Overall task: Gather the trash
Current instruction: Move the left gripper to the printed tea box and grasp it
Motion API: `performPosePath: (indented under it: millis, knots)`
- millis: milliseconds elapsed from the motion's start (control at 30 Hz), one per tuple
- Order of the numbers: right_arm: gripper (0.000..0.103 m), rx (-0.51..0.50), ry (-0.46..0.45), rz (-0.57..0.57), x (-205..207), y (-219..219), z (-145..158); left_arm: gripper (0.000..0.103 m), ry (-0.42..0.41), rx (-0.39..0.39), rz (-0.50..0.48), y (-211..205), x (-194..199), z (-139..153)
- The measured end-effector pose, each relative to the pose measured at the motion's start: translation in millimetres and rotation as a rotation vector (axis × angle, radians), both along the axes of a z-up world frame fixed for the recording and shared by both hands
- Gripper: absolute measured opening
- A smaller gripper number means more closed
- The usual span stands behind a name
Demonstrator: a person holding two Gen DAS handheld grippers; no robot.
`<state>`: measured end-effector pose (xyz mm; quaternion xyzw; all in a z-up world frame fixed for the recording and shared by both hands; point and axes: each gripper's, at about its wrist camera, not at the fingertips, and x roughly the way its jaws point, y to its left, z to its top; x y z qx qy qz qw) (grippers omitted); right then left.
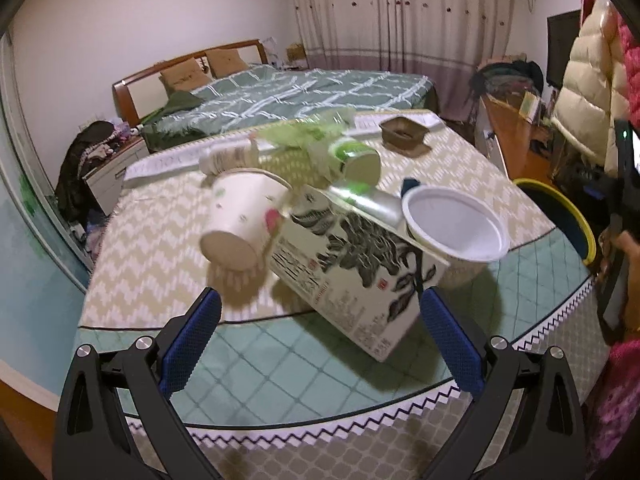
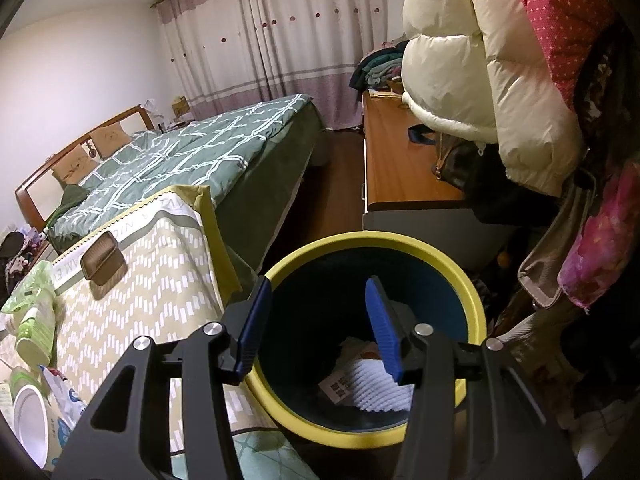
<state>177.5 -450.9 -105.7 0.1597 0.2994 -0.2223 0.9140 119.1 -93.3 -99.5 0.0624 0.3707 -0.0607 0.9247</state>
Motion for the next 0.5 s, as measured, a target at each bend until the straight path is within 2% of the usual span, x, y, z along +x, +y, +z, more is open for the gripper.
performPosePath:
  millis: [200,500]
  knots:
    - [0.05,-0.005,-0.001,0.003,1,2,0,0.098,0.023,0.016,-0.021,-16,10,-16]
    - [0.051,0.0,-0.003,0.006,2,2,1,0.098,0.037,0.031,-0.018,-15,16,-21]
